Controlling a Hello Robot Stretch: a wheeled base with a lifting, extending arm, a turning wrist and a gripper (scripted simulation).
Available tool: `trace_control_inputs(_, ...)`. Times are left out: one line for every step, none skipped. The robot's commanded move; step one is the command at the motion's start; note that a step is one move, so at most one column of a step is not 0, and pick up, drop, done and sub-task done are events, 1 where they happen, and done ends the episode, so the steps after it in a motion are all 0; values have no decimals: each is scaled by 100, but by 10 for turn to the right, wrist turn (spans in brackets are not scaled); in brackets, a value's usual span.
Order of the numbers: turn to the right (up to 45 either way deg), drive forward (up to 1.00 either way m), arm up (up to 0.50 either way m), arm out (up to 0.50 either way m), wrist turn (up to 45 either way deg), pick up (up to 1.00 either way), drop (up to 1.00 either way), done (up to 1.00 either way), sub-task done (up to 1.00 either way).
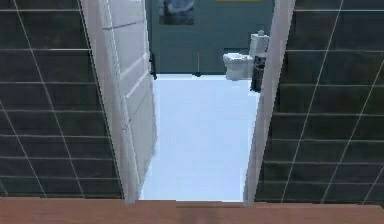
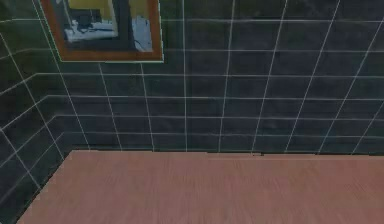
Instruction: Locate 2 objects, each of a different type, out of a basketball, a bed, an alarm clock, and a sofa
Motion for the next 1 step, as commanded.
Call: trace_control_inputs(-30, 0, 0, 0, 0, 0, 0, 0, 0)
